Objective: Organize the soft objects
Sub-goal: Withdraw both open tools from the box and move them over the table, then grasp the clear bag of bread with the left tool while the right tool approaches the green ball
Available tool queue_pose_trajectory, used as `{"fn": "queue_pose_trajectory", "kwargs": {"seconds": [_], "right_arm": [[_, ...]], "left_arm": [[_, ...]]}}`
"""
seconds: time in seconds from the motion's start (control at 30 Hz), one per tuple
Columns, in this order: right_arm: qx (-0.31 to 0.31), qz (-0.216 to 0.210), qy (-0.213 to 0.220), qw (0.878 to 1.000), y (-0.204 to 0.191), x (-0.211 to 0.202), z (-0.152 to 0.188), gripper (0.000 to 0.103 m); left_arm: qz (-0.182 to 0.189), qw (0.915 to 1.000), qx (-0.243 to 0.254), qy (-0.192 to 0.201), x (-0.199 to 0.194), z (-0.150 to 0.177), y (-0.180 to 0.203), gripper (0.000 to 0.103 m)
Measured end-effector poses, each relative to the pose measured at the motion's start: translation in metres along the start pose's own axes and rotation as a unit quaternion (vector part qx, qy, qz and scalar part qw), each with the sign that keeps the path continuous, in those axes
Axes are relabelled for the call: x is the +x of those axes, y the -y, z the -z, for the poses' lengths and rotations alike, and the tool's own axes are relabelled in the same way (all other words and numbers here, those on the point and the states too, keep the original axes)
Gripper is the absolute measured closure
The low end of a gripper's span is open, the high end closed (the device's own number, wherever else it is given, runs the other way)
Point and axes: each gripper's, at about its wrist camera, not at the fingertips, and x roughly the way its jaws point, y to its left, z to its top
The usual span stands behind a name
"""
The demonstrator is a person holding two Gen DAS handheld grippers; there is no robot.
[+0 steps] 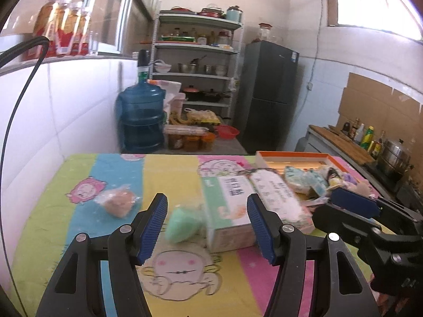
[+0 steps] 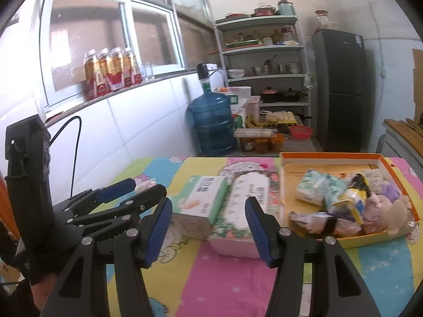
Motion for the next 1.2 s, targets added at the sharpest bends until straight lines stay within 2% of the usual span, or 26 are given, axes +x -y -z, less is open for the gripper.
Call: {"fn": "queue_pose_trajectory", "kwargs": {"seconds": [0.6, 0.73, 0.97, 1.1, 1.2], "right_arm": [[-0.025, -0.047, -0.045, 0.998, -0.065, 0.043, 0.019, 0.046], [-0.031, -0.055, -0.057, 0.996, -0.076, 0.052, 0.023, 0.046], [-0.032, -0.062, -0.063, 0.996, -0.081, 0.059, 0.025, 0.046], [-0.026, -0.060, -0.066, 0.996, -0.077, 0.062, 0.025, 0.046], [-0.023, -0.059, -0.067, 0.996, -0.073, 0.064, 0.025, 0.046]], "left_arm": [[-0.077, 0.9968, -0.015, -0.015, 0.005, 0.012, -0.103, 0.038], [-0.071, 0.9971, -0.010, -0.025, 0.016, 0.009, -0.117, 0.038], [-0.021, 0.9966, 0.006, -0.079, 0.061, 0.005, -0.123, 0.035], [-0.017, 0.9954, 0.010, -0.094, 0.085, -0.001, -0.123, 0.031], [-0.034, 0.9935, 0.016, -0.107, 0.104, -0.005, -0.124, 0.031]]}}
